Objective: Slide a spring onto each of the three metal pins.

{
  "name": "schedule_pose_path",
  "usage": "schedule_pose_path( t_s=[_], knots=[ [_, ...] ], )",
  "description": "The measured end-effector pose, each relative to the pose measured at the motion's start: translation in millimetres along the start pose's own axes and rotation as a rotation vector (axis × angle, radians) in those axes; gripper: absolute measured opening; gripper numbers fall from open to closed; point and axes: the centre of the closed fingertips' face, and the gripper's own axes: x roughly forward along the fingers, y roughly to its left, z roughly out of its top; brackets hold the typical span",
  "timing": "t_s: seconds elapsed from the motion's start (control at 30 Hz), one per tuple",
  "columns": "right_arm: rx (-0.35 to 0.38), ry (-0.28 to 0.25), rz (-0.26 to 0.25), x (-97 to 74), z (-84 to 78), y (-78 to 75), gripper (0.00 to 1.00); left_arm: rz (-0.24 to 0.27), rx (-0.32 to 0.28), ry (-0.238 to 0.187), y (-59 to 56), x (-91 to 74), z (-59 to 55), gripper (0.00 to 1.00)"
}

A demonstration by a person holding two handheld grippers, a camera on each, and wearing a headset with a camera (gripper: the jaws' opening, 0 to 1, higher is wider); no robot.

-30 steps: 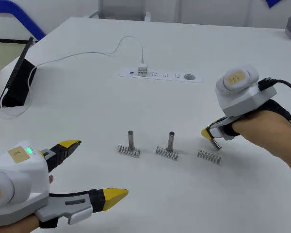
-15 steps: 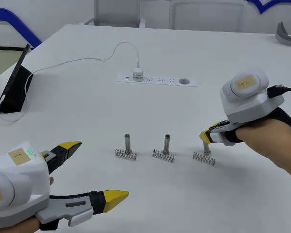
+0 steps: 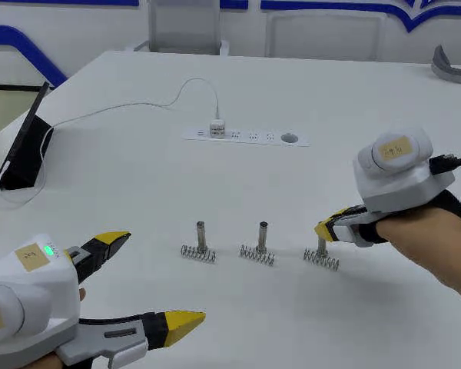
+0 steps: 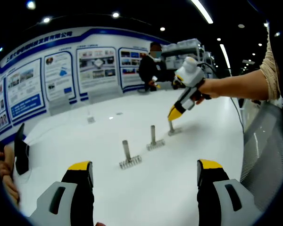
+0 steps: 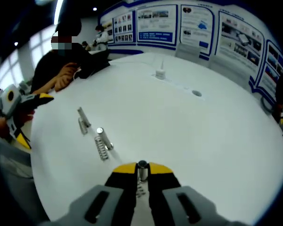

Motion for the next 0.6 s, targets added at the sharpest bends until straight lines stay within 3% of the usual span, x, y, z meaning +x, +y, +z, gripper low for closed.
schedule_pose_path(
  t_s=[0.6],
  knots=[
    [-0.022,-0.032,0.005,-4.9,-7.1,0.2,0.1,-0.009,0.009,-0.001,-6.0,2.0,1.2,0.93]
  ],
)
